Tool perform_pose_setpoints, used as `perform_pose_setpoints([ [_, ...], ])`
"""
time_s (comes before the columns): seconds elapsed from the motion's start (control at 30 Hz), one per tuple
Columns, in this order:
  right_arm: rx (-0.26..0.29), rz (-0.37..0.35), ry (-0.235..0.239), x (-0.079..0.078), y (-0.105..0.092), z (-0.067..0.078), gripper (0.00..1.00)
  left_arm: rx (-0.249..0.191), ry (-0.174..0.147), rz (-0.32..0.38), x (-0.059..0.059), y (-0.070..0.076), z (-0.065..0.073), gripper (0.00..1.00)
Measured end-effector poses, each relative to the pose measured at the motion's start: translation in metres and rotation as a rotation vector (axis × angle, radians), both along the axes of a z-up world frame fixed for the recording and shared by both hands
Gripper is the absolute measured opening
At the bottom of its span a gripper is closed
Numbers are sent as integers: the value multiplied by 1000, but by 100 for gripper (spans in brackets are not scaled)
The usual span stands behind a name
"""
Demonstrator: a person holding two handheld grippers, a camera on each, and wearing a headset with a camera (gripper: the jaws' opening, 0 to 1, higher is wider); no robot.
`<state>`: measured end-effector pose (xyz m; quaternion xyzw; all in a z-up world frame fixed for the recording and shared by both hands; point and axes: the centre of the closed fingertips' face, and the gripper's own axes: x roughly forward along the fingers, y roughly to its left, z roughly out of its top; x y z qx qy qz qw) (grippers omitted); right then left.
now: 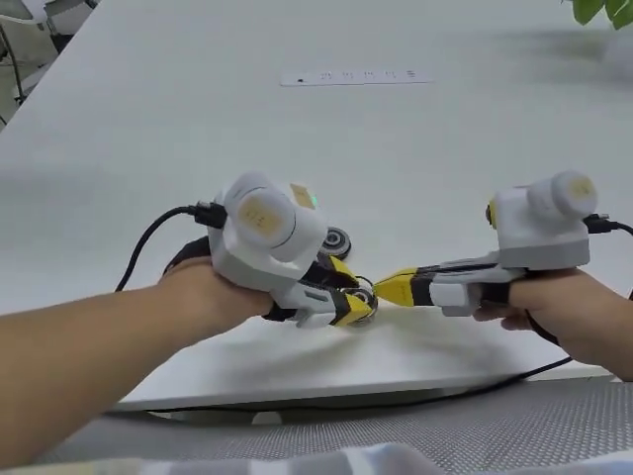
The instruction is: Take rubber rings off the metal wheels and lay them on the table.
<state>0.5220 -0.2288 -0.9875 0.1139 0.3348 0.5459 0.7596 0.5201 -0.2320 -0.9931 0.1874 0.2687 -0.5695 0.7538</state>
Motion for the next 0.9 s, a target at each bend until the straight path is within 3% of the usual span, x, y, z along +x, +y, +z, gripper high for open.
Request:
perform_pose_setpoints([
  [0.27, 7, 5, -5, -1, 0, 5, 0, -39, 27, 13, -3, 2, 14, 27],
  [0.53, 21, 22, -8, -3, 3, 12, 0, -52, 10, 29, -3, 12, 27, 33],
  [0.9, 46, 52, -18, -4, 8, 27, 0, -111, 5, 78, -6, 36, 54, 43],
])
